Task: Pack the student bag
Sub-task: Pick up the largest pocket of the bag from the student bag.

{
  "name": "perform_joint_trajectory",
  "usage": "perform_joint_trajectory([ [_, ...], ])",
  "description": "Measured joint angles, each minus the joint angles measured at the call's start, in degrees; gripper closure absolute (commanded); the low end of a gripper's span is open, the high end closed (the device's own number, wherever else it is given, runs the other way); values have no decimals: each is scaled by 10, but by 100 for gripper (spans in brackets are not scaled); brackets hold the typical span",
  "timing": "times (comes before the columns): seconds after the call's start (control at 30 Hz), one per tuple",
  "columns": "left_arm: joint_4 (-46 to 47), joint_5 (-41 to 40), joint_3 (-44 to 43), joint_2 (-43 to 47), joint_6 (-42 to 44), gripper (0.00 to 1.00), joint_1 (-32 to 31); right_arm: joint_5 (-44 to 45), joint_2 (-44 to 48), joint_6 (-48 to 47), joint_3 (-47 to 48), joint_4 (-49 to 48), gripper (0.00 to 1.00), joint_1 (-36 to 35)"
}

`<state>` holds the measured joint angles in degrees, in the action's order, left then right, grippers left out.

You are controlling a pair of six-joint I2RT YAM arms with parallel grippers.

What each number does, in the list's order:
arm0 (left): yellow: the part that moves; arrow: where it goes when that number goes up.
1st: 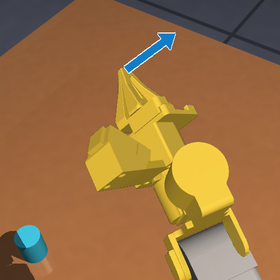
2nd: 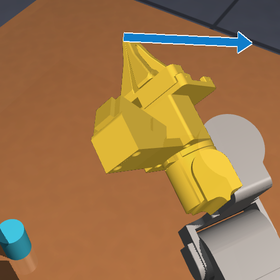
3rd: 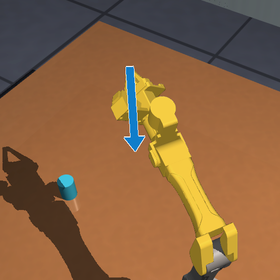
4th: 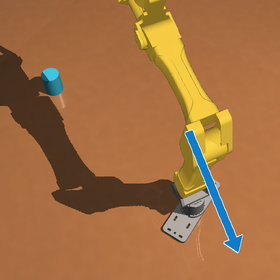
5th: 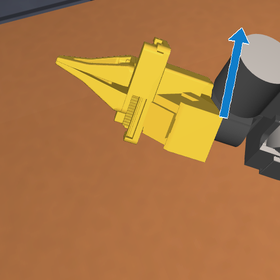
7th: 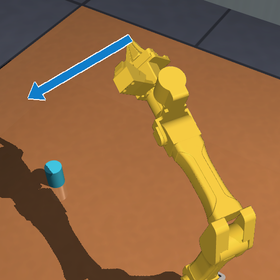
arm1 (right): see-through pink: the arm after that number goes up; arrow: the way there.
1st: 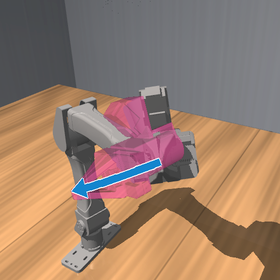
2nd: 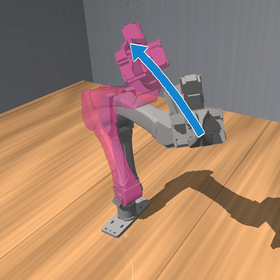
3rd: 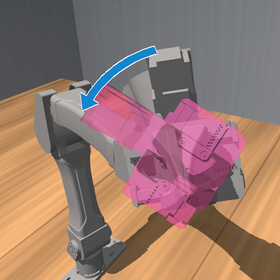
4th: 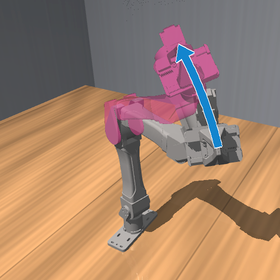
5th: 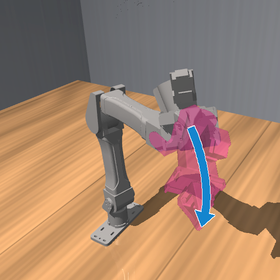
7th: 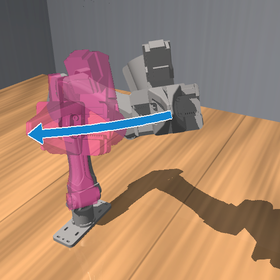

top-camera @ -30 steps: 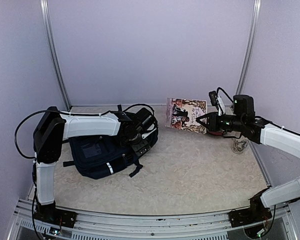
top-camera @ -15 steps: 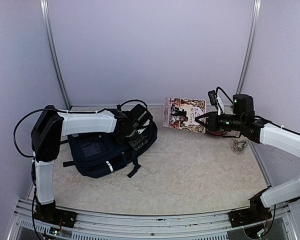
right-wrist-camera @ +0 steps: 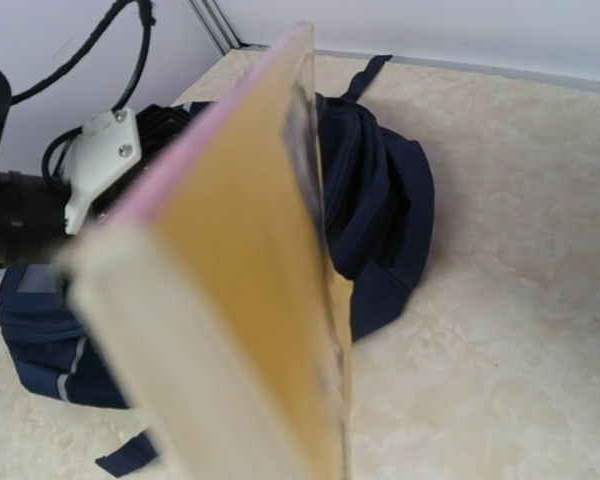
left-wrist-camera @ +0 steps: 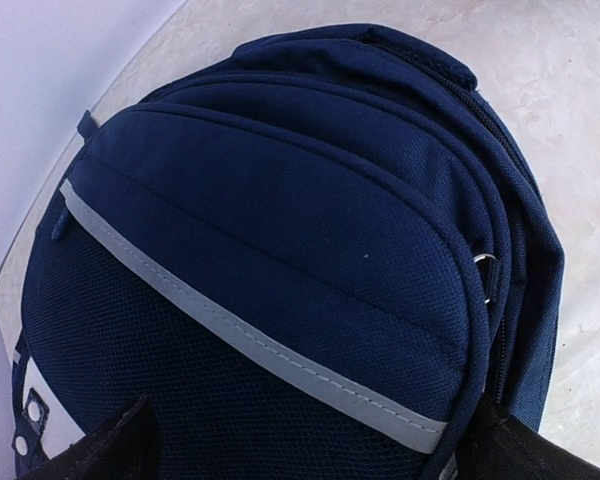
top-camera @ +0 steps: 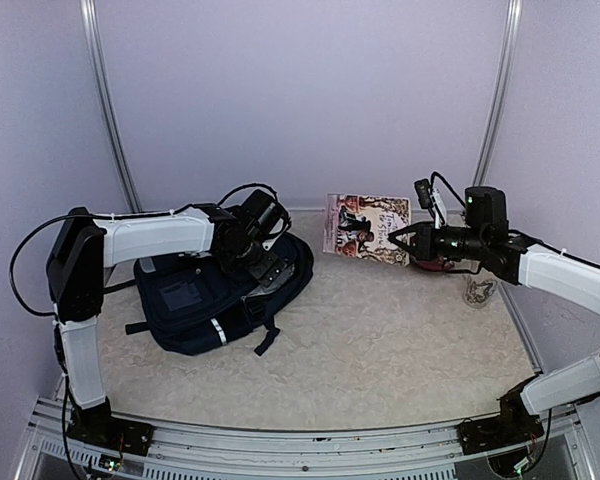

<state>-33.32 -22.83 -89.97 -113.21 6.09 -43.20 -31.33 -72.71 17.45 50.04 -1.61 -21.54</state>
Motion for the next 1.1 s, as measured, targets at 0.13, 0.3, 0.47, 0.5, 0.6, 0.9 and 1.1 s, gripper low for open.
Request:
perform_joint_trajectory([
  [0.13,2,4,3,0,-5,27,3,0,0,0,0,0,100,0],
  [0.3,12,10,5,-11,0,54,-7,0,-3,1,0,0,100,0],
  [0.47,32,-11,9,-26,12,100,-26,0,-14,3,0,1,100,0],
  [0.5,34,-15,9,-25,18,100,-29,0,-14,4,0,1,100,0],
  [0.6,51,-6,25,-12,28,100,-34,-2,-14,4,0,2,100,0],
  [0.9,89,106,105,106,23,100,-14,-16,-16,14,1,14,100,0],
  [1.1,135,175,197,194,31,100,-33,-20,-28,18,11,46,100,-1],
])
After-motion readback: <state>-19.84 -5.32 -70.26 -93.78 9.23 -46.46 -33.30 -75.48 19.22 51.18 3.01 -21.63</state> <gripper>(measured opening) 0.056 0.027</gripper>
